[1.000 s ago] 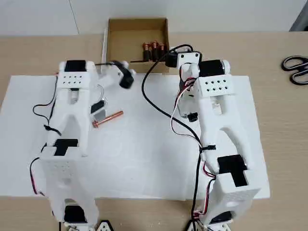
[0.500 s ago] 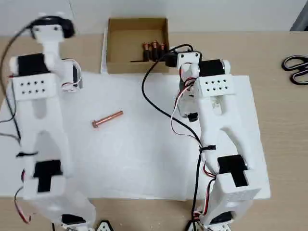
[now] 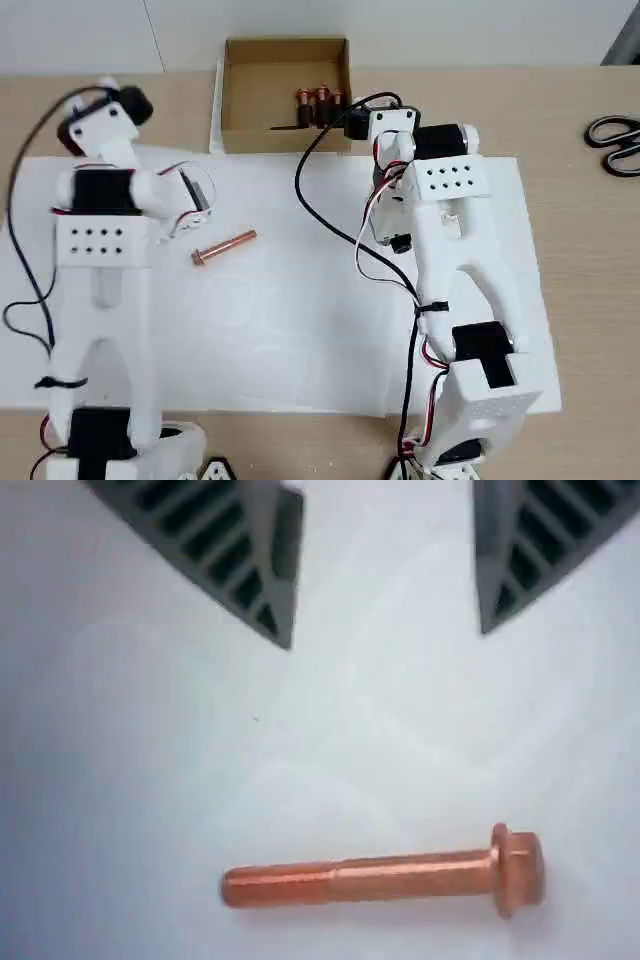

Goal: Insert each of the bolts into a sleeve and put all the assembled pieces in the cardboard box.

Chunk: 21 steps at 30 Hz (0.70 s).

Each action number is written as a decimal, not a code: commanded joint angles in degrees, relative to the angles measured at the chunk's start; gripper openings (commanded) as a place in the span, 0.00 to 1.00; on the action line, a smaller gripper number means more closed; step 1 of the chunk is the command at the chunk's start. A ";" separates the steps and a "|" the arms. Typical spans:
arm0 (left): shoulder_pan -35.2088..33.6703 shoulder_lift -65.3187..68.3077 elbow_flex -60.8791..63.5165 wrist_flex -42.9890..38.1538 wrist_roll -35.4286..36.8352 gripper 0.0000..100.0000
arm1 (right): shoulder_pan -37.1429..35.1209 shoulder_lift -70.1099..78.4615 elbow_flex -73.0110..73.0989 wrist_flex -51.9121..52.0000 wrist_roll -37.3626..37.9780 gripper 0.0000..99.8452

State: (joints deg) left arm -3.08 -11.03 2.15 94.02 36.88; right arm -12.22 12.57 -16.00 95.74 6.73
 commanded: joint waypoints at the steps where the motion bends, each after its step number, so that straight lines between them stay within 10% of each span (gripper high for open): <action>1: 0.44 3.34 4.88 -5.10 7.12 0.12 | 0.57 -4.00 -2.90 0.66 0.62 0.00; 21: 1.32 21.01 3.12 -17.23 35.69 0.12 | 0.48 -3.74 -2.90 0.75 0.53 0.00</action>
State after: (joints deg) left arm -2.02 9.54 7.60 77.76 70.81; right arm -12.22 12.57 -16.00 95.74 6.73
